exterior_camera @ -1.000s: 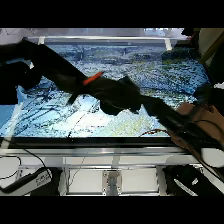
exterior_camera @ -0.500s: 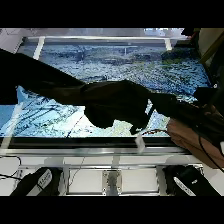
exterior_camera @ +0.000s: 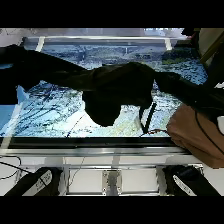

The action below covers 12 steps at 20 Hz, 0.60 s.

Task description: Fold the clothes and pants, and hang the long-sleeved shirts on hangers.

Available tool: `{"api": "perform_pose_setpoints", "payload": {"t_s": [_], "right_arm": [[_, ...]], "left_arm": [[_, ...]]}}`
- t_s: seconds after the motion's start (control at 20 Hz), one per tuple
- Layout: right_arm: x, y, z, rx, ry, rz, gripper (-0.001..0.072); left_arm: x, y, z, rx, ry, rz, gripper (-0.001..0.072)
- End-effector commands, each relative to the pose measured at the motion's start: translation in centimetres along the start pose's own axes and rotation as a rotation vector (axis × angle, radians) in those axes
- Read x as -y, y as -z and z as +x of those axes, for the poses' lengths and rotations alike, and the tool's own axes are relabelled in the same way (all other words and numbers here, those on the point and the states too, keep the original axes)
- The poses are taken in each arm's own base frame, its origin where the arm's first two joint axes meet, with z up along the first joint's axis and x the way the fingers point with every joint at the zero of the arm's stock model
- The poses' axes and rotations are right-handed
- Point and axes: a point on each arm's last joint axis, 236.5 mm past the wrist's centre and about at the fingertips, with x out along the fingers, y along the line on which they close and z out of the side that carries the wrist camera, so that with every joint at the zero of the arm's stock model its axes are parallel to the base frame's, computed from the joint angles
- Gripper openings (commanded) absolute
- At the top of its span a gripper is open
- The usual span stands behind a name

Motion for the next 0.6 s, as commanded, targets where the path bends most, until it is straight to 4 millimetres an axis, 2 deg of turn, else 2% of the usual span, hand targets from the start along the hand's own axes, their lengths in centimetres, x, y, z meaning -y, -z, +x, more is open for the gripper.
{"api": "perform_pose_setpoints", "payload": {"t_s": [0.0,0.2,0.25,0.35,0.45,0.5,0.55], "right_arm": [[-3.3,-1.2,-4.2,-0.067,-0.033,-0.114,0.0023],[-7.5,-3.1,-11.6,-0.025,-0.098,-0.106,0.0023],[-8.2,-2.7,-12.8,-0.036,-0.120,-0.074,0.0023],[-9.3,-0.6,-13.5,-0.127,-0.162,0.006,0.0023],[-9.1,0.9,-12.5,-0.205,-0.164,0.024,0.0023],[-7.8,1.2,-11.3,-0.224,-0.116,0.013,0.0022],[-6.1,1.8,-9.9,-0.247,-0.064,-0.006,0.0021]], "left_arm": [[0.6,-1.0,-4.8,0.063,-0.073,0.081,0.0010],[0.7,-3.8,-16.8,0.284,-0.311,0.213,0.0010],[0.7,-4.4,-19.3,0.333,-0.358,0.227,0.0009],[1.8,-5.9,-22.5,0.413,-0.380,0.250,0.0009],[3.2,-7.4,-23.2,0.460,-0.336,0.250,0.0009],[3.1,-7.8,-22.2,0.447,-0.322,0.243,0.0009],[2.4,-7.8,-19.9,0.401,-0.306,0.227,0.0009]]}}
